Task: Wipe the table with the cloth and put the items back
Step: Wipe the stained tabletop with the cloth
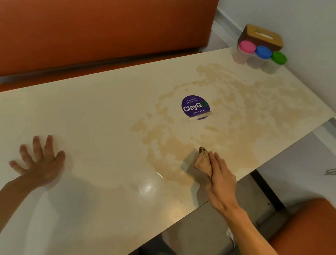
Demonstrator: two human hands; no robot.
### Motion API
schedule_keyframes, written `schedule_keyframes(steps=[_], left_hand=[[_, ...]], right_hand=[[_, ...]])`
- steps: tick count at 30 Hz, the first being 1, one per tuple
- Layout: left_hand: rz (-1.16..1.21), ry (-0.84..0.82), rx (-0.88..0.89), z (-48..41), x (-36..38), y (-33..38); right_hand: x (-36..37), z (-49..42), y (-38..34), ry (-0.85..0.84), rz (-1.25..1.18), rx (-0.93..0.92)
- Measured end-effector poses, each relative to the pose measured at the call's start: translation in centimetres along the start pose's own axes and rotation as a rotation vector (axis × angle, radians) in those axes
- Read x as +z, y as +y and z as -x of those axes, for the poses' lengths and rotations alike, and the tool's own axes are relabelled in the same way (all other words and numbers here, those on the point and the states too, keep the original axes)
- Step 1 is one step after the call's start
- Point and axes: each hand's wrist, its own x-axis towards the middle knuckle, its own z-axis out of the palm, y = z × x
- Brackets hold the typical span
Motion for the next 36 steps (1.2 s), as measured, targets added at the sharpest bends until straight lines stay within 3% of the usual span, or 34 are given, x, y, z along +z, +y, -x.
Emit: schedule_keyframes(steps=[2, 7, 10, 13, 21, 26, 29, 33, 36], left_hand=[[-0.008, -0.003, 0.003, 0.4, -0.1, 0.2], [-0.049, 0.129, 0.079, 2.4, -0.3, 1.5], [-0.091, 0.246, 0.295, 3.8, -0.7, 3.2], [-0.116, 0.195, 0.48, 5.5, -0.2, 6.5], [-0.144, 0.136, 0.508, 5.7, 2.8, 8.1], [-0.124, 0.088, 0.542, 5.0, 2.9, 7.0], [-0.016, 0.071, 0.573, 5.7, 2.7, 6.9], [0.37, 0.065, 0.58, 9.0, 1.9, 5.8], [0.733, -0.114, 0.438, 12.8, 0.1, 5.7]], right_hand=[[2.5, 0.1, 0.0, -0.118, 0.071, 0.042], [5.6, 0.6, -1.4, -0.063, 0.023, 0.144], [6.0, 0.5, -2.9, -0.04, 0.014, 0.2], [6.5, 0.9, -4.5, -0.018, -0.027, 0.237], [9.5, 3.9, -11.7, -0.096, -0.064, 0.046], [10.7, 6.5, -15.4, -0.227, -0.116, -0.096], [10.5, 7.0, -16.0, -0.321, -0.162, -0.129], [8.7, 6.3, -15.9, -0.42, -0.352, -0.061], [6.6, 5.0, -15.7, -0.465, -0.635, 0.026]])
